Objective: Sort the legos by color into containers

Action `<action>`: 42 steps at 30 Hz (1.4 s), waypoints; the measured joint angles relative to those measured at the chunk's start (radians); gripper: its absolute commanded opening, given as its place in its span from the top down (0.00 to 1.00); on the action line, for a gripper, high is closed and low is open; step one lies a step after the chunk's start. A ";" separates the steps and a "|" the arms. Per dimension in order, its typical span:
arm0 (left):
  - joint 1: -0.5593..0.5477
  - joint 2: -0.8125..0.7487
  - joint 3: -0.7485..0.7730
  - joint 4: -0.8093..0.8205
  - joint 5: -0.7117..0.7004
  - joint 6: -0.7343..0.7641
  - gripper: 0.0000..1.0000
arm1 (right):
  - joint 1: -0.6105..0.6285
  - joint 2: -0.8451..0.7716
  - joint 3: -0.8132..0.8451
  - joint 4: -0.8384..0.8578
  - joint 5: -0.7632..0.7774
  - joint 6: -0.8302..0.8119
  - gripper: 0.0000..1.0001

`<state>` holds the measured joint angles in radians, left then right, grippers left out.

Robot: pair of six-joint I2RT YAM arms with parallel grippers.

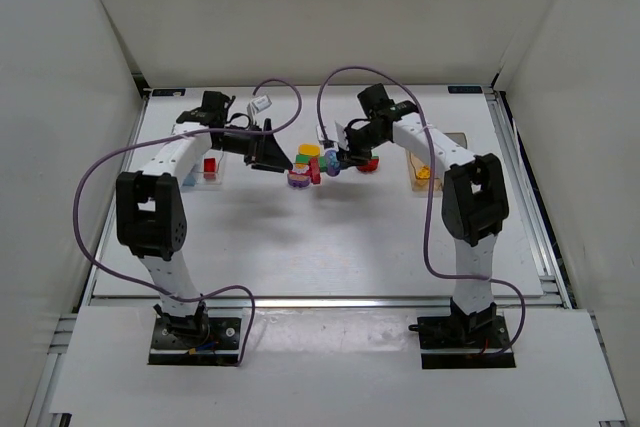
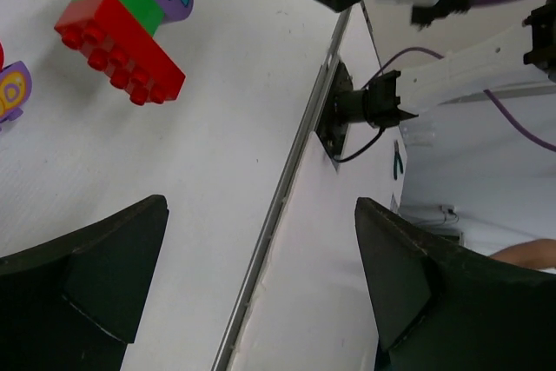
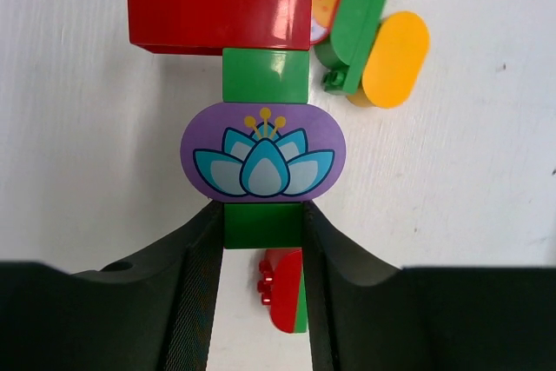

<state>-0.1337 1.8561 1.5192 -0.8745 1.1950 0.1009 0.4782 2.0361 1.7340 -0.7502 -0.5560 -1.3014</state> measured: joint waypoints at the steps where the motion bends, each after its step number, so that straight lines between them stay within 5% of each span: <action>1: 0.003 -0.013 -0.032 0.041 0.005 -0.024 0.02 | 0.000 -0.002 0.003 0.008 0.000 0.042 1.00; 14: 0.027 0.011 -0.023 0.204 -0.006 -0.108 0.08 | -0.002 -0.119 -0.017 0.080 -0.036 0.324 1.00; 32: 0.027 0.087 0.077 0.133 0.031 -0.058 0.08 | 0.097 -0.123 0.051 0.090 -0.045 0.386 1.00; 36: 0.027 0.099 0.086 0.119 0.050 -0.052 0.24 | 0.110 -0.111 0.075 0.096 -0.041 0.386 1.00; 42: 0.026 0.121 0.096 0.081 0.068 -0.035 0.67 | 0.112 -0.097 0.091 0.095 -0.018 0.380 1.00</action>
<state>-0.1078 1.9774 1.6150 -0.7933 1.2633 0.0658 0.5900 1.9396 1.8248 -0.6552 -0.5735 -0.9215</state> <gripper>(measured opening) 0.460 0.413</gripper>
